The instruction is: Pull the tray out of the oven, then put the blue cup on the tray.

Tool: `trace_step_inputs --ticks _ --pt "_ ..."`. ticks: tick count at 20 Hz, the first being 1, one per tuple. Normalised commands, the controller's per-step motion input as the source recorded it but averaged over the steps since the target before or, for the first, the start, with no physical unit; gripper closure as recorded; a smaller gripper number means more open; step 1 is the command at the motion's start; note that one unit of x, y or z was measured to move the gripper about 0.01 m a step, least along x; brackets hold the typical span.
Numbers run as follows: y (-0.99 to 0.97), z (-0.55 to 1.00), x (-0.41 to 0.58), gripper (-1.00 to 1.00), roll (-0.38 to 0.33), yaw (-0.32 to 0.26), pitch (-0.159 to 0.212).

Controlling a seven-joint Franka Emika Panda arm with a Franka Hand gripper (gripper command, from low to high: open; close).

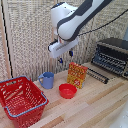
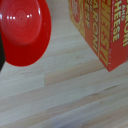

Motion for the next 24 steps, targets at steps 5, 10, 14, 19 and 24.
trace_step_inputs --ticks 5,10,14,19,24 --pt "-0.12 0.0 0.0 -1.0 -0.301 0.183 -0.07" --pt "-0.29 0.01 -0.001 -1.0 -0.237 0.147 -0.127" --pt "-0.33 0.0 -0.006 -1.0 -0.243 0.139 -0.117" --pt "-0.48 0.06 -0.05 -1.0 -0.25 0.101 -0.088" --pt "-0.74 0.15 -0.11 -1.0 -0.234 0.019 -0.021"
